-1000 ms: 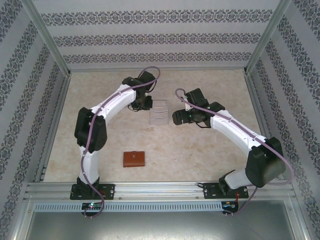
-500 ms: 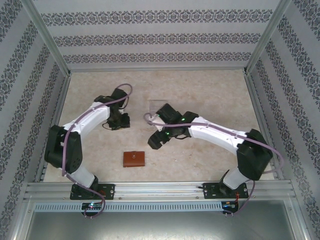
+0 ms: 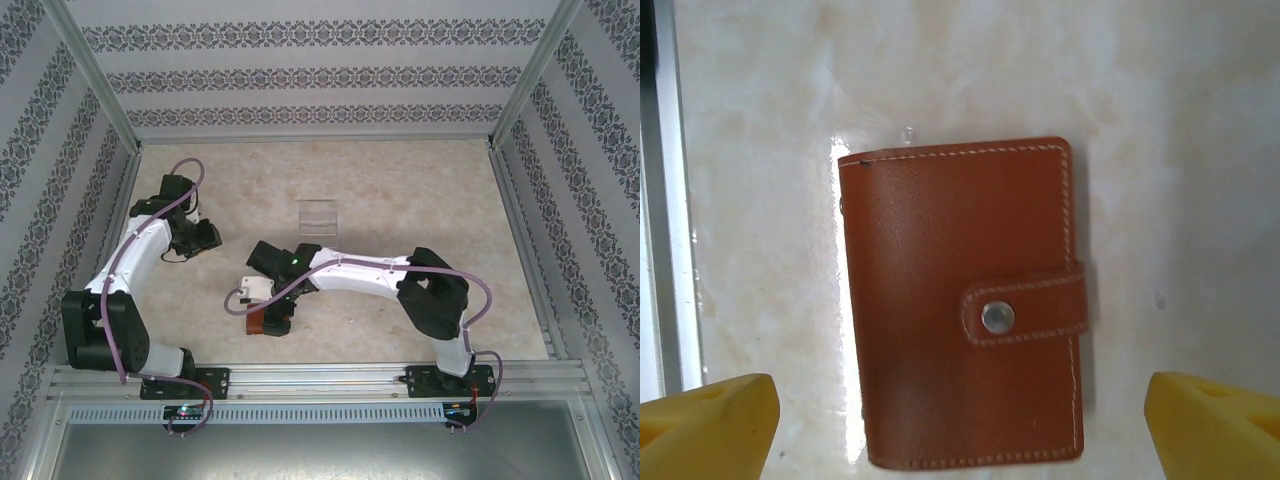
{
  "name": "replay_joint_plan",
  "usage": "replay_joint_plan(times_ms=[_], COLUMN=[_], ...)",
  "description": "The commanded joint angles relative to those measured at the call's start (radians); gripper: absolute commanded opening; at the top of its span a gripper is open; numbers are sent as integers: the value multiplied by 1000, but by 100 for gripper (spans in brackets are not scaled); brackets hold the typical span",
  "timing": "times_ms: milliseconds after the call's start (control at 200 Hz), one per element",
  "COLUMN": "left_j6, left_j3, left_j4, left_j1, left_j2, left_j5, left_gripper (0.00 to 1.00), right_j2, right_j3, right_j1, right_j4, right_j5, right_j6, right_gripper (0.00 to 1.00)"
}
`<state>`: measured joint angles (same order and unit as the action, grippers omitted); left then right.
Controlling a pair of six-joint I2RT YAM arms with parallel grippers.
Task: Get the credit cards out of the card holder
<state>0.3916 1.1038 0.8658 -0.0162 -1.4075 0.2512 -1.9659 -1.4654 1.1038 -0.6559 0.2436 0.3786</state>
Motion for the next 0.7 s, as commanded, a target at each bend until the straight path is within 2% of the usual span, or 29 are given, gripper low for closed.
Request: replay_joint_plan(times_ms=[0,195,460,694], left_j6=[-43,-47,-54,-51], left_j3=[-6,-24,-27,-29], left_j4=[6,-3,-9,-13], left_j1=[-37,-62,-90,-103], left_j2=[23,44,32,28], left_j5=[3,-3,29,43], left_gripper=[34,36,37,38], right_j2=[-50,-120,-197,-205], right_j3=[-52,-102,-137,-132], right_j1=[13,28,34,33], right_j4=[-41,-42,-62,-67], right_j5=[-37,-80,-63,-53], right_j6=[103,118,123,97], right_gripper=[96,98,98,91])
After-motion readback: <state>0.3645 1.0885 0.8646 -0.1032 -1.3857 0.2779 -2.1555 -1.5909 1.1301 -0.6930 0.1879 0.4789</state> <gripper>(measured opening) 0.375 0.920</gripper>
